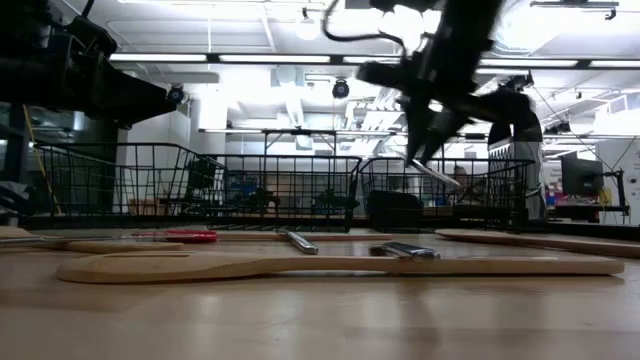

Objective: Pick & Place Kitchen Items
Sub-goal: Put the table knife into the middle wire basket

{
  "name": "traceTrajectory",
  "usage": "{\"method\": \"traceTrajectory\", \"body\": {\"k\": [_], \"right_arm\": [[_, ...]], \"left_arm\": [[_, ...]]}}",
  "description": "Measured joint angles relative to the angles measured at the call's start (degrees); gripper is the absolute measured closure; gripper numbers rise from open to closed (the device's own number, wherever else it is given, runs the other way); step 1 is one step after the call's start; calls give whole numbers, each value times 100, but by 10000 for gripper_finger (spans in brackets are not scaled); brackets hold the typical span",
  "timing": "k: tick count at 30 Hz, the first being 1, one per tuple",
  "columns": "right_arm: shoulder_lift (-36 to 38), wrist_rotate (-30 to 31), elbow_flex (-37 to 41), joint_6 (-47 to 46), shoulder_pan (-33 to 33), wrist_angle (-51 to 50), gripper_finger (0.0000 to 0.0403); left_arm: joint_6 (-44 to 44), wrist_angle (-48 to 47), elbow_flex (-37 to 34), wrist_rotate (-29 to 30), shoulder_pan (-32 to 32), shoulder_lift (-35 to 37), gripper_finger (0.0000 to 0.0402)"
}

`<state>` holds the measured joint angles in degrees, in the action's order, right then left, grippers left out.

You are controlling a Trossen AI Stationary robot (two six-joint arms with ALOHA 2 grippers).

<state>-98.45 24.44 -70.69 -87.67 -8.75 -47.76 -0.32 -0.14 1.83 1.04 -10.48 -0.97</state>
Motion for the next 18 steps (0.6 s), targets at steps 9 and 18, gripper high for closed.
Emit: {"method": "traceTrajectory", "body": {"k": [9, 18], "right_arm": [[9, -599, -703, 2644, 896, 33, 375], [11, -685, -1336, 4556, 1771, 248, 375]], "left_arm": [[0, 0, 1, 0, 0, 0, 167], [0, 0, 2, 0, -1, 0, 167]]}}
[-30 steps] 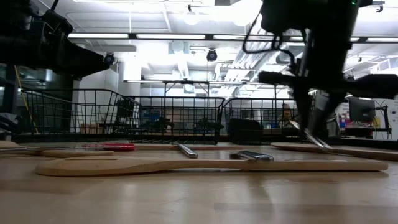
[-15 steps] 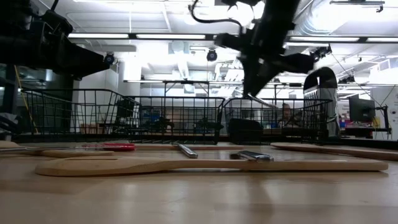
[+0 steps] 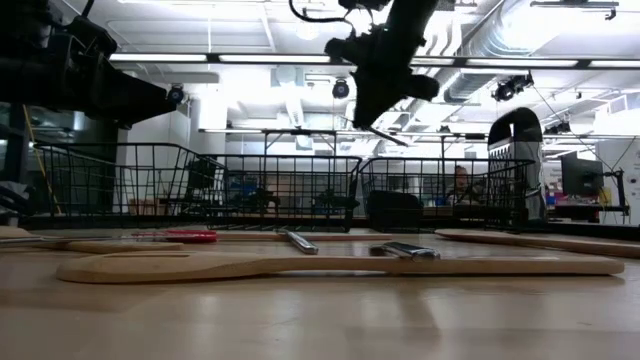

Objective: Pick & Place Kitchen Items
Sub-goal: Put the table knife into the middle wire basket

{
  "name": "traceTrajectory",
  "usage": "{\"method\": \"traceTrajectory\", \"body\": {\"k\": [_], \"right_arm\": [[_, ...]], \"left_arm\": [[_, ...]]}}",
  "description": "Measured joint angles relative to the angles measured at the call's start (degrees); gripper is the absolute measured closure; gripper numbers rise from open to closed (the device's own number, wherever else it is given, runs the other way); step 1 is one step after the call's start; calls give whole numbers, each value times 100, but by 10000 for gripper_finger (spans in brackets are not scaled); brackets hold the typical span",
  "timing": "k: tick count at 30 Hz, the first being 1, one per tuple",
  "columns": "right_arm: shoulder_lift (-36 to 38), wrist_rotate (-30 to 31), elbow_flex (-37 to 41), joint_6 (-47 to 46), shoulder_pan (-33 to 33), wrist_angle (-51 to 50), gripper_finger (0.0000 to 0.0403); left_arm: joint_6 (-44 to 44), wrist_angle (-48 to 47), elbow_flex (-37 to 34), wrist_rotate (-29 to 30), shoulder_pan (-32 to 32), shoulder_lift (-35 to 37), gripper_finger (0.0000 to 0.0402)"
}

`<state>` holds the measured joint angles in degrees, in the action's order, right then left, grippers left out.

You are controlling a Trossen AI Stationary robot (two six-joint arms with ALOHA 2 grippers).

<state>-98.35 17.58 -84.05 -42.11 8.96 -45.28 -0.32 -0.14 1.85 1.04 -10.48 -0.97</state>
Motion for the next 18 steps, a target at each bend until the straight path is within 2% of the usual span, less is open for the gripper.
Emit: {"method": "traceTrajectory", "body": {"k": [9, 14, 18], "right_arm": [[-16, -322, -134, 1444, 920, 1641, 375], [-114, -424, -138, 2180, 1226, 2442, 375], [-260, -764, -130, 2741, 1430, 2832, 375]], "left_arm": [[0, 0, -1, 1, 2, 0, 167], [-1, 0, 0, 0, 0, 0, 167], [0, 0, -2, 2, 0, 0, 167]]}}
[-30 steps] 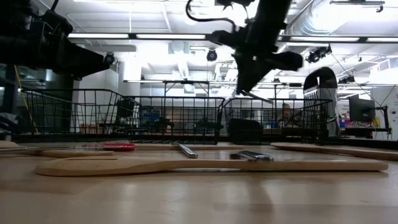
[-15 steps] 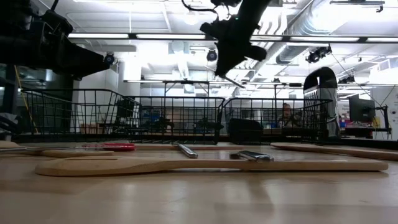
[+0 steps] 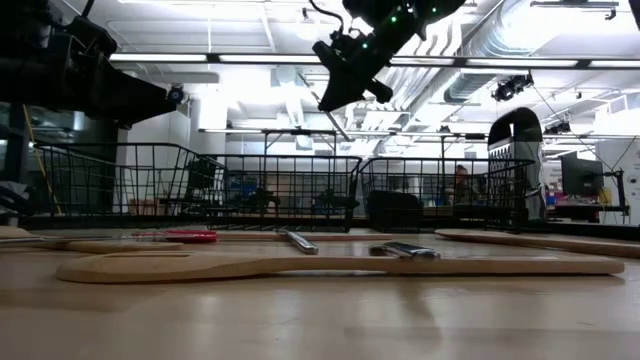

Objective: Pick & Place Kitchen Items
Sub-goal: Put the table knife into the middle wire basket

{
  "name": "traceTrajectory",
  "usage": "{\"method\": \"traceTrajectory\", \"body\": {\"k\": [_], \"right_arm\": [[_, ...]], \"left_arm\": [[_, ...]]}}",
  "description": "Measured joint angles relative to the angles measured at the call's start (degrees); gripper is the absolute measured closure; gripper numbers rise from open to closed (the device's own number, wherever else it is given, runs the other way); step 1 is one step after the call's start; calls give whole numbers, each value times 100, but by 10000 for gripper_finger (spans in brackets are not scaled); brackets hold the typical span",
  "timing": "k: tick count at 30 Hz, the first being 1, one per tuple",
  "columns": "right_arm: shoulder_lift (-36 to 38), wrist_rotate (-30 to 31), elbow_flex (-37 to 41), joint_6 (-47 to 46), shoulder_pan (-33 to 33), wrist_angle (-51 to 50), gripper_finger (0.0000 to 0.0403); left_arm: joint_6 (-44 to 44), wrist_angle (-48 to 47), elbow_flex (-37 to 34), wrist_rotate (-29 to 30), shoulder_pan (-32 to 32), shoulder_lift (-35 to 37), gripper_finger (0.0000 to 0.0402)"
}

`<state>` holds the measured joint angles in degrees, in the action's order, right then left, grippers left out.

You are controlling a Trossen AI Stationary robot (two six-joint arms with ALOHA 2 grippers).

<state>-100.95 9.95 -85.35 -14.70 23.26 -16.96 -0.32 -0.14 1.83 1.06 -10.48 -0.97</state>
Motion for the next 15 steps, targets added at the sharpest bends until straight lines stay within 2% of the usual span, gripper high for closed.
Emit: {"method": "traceTrajectory", "body": {"k": [6, 15], "right_arm": [[-365, -760, 1, 336, 272, 427, 375], [-666, -1247, 1, 278, 388, 725, 375]], "left_arm": [[0, 0, 2, -2, 0, 0, 167], [0, 0, 0, -4, 2, 0, 167]]}}
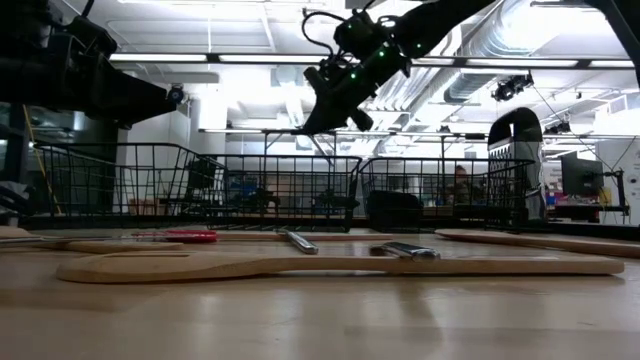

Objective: Pick & Place Kitchen Items
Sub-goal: Put the table knife into the middle wire basket

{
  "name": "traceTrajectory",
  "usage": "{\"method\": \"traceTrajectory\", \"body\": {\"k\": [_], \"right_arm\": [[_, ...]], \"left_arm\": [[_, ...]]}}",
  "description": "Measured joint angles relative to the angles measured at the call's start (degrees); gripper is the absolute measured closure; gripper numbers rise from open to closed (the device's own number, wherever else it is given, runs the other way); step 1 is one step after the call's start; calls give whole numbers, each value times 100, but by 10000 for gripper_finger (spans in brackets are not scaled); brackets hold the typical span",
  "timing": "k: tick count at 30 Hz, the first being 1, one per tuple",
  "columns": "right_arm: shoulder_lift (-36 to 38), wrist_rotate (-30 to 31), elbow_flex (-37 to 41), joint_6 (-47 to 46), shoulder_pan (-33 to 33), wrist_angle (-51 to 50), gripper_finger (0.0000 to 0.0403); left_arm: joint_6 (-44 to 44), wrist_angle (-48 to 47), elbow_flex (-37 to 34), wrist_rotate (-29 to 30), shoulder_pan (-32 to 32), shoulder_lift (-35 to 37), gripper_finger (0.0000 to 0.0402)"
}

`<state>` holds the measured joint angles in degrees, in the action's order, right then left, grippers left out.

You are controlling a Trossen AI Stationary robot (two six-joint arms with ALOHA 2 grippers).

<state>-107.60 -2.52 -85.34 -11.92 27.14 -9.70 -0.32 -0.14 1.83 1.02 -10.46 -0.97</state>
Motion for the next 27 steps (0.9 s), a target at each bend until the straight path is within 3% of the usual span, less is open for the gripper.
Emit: {"method": "traceTrajectory", "body": {"k": [11, 27], "right_arm": [[-171, 498, -7, 168, -51, -259, 375], [-169, 667, -7, 165, -107, -26, 375]], "left_arm": [[-1, 0, 0, -1, -1, 0, 167], [0, 30, 2, 1, 0, 0, 167]]}}
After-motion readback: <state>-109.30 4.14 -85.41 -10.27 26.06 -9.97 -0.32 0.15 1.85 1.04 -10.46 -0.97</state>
